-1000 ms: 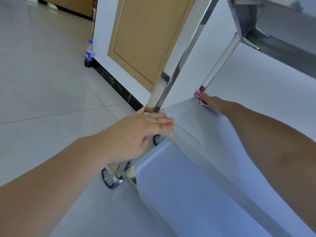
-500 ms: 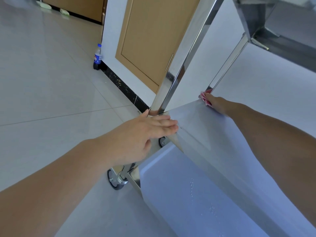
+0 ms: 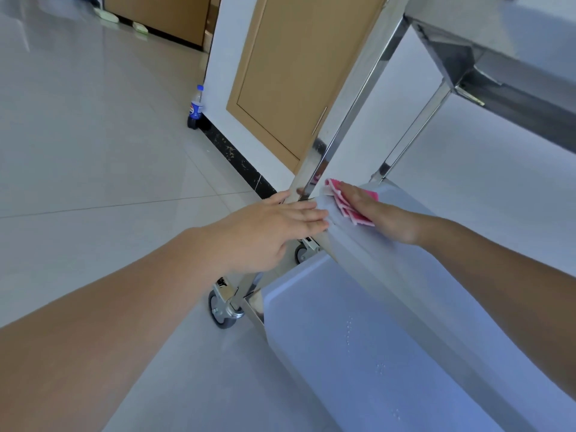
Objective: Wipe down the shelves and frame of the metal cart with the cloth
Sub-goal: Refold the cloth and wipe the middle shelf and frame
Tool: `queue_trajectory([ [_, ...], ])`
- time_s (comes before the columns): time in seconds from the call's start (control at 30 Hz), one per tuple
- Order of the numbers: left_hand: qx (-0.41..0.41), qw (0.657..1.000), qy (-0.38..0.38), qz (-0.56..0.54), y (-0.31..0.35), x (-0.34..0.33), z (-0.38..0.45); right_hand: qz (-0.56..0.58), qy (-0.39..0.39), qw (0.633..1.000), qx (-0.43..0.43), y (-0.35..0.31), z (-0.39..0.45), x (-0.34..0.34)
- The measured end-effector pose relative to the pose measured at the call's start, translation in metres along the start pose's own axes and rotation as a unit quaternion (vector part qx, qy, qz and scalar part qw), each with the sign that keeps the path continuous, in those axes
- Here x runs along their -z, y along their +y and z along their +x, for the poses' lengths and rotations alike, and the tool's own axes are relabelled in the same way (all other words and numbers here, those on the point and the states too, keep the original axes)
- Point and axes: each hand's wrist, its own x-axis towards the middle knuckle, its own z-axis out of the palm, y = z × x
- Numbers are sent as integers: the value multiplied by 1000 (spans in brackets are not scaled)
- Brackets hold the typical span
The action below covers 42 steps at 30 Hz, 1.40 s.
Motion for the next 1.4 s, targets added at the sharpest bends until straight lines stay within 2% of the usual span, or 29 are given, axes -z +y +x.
queue_trajectory([
  [0.1, -2, 999, -1, 35, -3, 0, -18, 28, -12, 1000, -1, -10, -13, -1],
  [0.17, 25, 998, -43, 38, -6, -3, -27, 44, -19, 999, -2, -15, -21, -1],
  [0.23, 46, 994, -87, 40, -8, -8, -31, 9, -56, 998, 10, -18, -28, -5],
  [0.37, 60, 991, -114, 30, -7, -14, -30, -16, -106, 993, 44, -21, -44, -18],
  [0.47, 80, 988, -129, 22, -12, -12, -35, -163, -176, 962, 128, -7, -60, -14],
  [0.6, 137, 981, -138, -9, -20, -7, -53, -383, -124, 892, 206, 3, -63, -18],
  [0.67, 147, 980, -135, -10, -22, -5, -63, -433, -97, 862, 244, 0, -60, -26],
  [0.73, 149, 980, -130, -11, -22, -3, -71, -441, -68, 861, 245, -3, -58, -32],
  [0.83, 149, 982, -115, -21, -26, 0, -78, -424, 22, 894, 141, -7, -56, -44],
  [0.9, 143, 985, -92, -31, -31, 2, -77, -435, 46, 895, 89, -8, -54, -51],
  [0.97, 120, 989, -81, -38, -36, -3, -73, -434, 68, 894, 92, -11, -55, -56],
  [1.1, 97, 988, -111, -55, -48, -17, -67, -428, 110, 887, 132, -21, -66, -64],
  [1.17, 98, 986, -125, -56, -54, -22, -67, -475, 110, 857, 168, -28, -67, -66],
  [1.3, 105, 981, -151, -55, -63, -26, -75, -575, 66, 752, 315, -49, -49, -65],
  [1.4, 107, 980, -162, -42, -68, -21, -80, -656, 40, 701, 277, -67, -26, -80],
])
